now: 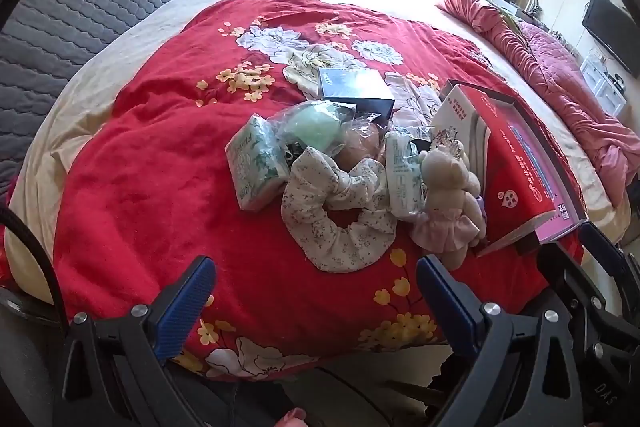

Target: Organize soft objects

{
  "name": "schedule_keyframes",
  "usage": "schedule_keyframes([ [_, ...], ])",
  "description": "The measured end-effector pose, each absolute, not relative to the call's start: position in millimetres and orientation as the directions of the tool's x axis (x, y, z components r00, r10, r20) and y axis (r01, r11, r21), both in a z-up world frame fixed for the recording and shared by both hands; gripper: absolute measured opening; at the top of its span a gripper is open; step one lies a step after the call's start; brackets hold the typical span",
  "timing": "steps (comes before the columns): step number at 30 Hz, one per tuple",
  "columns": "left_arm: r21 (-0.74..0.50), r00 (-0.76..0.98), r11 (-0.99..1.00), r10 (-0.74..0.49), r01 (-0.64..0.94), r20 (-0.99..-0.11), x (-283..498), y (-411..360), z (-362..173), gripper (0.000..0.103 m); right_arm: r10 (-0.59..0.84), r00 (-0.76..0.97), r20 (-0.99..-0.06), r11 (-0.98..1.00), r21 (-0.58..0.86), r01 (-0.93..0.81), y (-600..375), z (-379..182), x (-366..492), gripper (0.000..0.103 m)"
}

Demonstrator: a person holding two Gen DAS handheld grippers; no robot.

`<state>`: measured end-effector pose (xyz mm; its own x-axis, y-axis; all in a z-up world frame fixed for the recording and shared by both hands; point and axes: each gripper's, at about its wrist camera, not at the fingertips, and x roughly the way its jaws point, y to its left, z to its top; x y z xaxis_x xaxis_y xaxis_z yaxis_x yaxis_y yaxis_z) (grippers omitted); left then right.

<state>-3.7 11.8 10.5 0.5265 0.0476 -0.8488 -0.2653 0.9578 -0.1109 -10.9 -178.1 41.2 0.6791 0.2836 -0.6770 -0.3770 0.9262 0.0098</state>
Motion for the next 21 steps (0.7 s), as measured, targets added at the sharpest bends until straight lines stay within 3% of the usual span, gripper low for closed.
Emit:
schedule_keyframes([
  [21,-0.103,0.531,0.961,0.052,-0.258,-0.846,-3.2,11.5,10.8,0.101,0.271,0.690,-0.671,0.928,-0.008,-0.373,-176.5,40.8,-13.0,0.087],
])
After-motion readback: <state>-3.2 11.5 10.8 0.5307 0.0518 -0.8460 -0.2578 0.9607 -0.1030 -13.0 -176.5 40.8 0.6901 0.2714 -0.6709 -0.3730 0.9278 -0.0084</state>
